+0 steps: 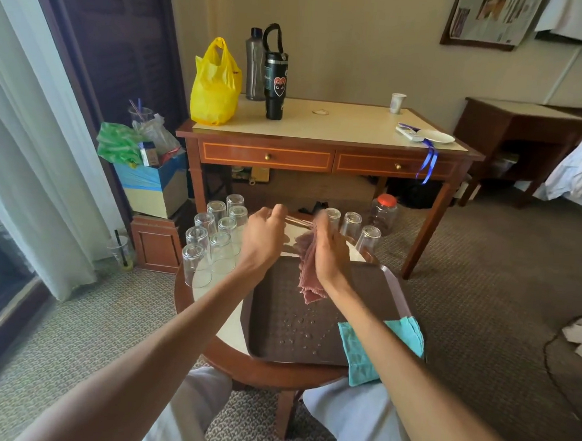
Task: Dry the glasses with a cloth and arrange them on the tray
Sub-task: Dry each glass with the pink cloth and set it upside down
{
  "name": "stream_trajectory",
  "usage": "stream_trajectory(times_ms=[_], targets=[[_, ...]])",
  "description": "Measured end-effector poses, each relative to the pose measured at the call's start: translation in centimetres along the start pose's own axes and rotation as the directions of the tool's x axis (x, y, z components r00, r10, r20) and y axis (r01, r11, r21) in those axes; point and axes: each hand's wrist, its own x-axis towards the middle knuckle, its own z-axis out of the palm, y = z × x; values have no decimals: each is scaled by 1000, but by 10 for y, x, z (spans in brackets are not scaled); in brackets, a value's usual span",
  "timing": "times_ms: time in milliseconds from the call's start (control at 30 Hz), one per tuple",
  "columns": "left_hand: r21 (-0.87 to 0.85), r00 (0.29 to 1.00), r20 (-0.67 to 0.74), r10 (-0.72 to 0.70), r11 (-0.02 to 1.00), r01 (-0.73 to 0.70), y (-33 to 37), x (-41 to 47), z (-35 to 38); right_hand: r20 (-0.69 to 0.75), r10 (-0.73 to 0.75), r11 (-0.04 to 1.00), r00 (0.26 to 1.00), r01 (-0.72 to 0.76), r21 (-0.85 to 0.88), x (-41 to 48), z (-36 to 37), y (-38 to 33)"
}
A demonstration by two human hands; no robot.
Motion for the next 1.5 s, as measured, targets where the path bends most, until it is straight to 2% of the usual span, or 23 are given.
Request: stream_trajectory(times_ms=[67, 133, 233, 300, 367, 433, 467, 567, 633, 667, 733, 800, 833, 900, 967, 1033, 1100, 1167, 1200, 1267, 1333, 1400, 1500], targets=[[93, 989, -69, 133, 988, -127, 5, -5, -1, 46, -5, 995, 999, 0, 96, 0, -1, -4], [195, 926, -126, 355, 924, -328, 10, -11, -8, 238, 114, 930, 965, -188, 316, 1, -6, -15], [235, 752, -44, 658, 738, -632, 10, -15, -21, 601, 333, 818, 727, -539, 199, 1, -21, -35], [237, 675, 9, 738, 654, -718, 8, -14, -26, 668, 366, 790, 648, -596, 145, -2, -24, -41], [236, 699, 3, 715, 679, -695, 6, -12, -24, 556, 349, 786, 754, -559, 264, -4, -15, -39], [192, 799, -40, 600, 789, -583, 6, -12, -20, 281, 209, 878, 937, -306, 367, -4, -2, -26], [143, 857, -66, 512, 854, -499, 6, -12, -18, 147, 123, 937, 981, -164, 309, -2, 3, -18], [85, 934, -117, 336, 941, -328, 6, -11, -14, 35, -9, 989, 999, 4, 150, 4, 7, -12], [176, 910, -137, 392, 913, -367, 6, -13, -16, 154, 75, 972, 985, -107, 208, 6, 1, -20], [228, 875, -143, 463, 876, -426, 7, -15, -18, 286, 184, 933, 941, -258, 249, 6, -4, -27], [289, 752, -93, 653, 740, -607, 9, -17, -23, 600, 390, 805, 698, -575, 145, 10, -19, -34], [280, 622, 6, 783, 596, -753, 10, -18, -27, 763, 411, 752, 499, -658, 26, 13, -32, -35], [264, 586, 38, 809, 558, -787, 10, -17, -29, 779, 415, 743, 470, -669, 8, 13, -34, -36], [249, 613, 51, 788, 585, -772, 7, -14, -28, 696, 445, 740, 564, -669, 69, 11, -28, -37], [189, 768, -5, 641, 755, -628, 4, -10, -23, 453, 379, 824, 807, -517, 232, 11, -14, -34], [16, 939, -58, 338, 941, -338, 6, -5, -16, 144, 216, 962, 966, -236, 138, 14, 2, -26], [-25, 983, -77, 164, 986, -166, 10, 0, -13, 79, 163, 986, 984, -166, 28, 17, 6, -26], [138, 956, -119, 267, 958, -250, 13, -3, -16, 276, 323, 911, 905, -376, 167, 17, -2, -36], [216, 913, -118, 391, 907, -360, 13, -6, -20, 432, 405, 838, 806, -516, 178, 15, -10, -42], [281, 734, -28, 678, 710, -646, 14, -10, -28, 689, 454, 731, 565, -679, 75, 15, -24, -43], [269, 571, 89, 816, 532, -803, 13, -9, -34, 797, 412, 705, 440, -709, 27, 16, -30, -42], [251, 567, 117, 816, 528, -812, 8, -2, -35, 759, 434, 696, 485, -716, 59, 13, -26, -43], [176, 833, 41, 552, 817, -550, 4, 6, -28, 375, 345, 860, 860, -450, 241, 14, -5, -32]])
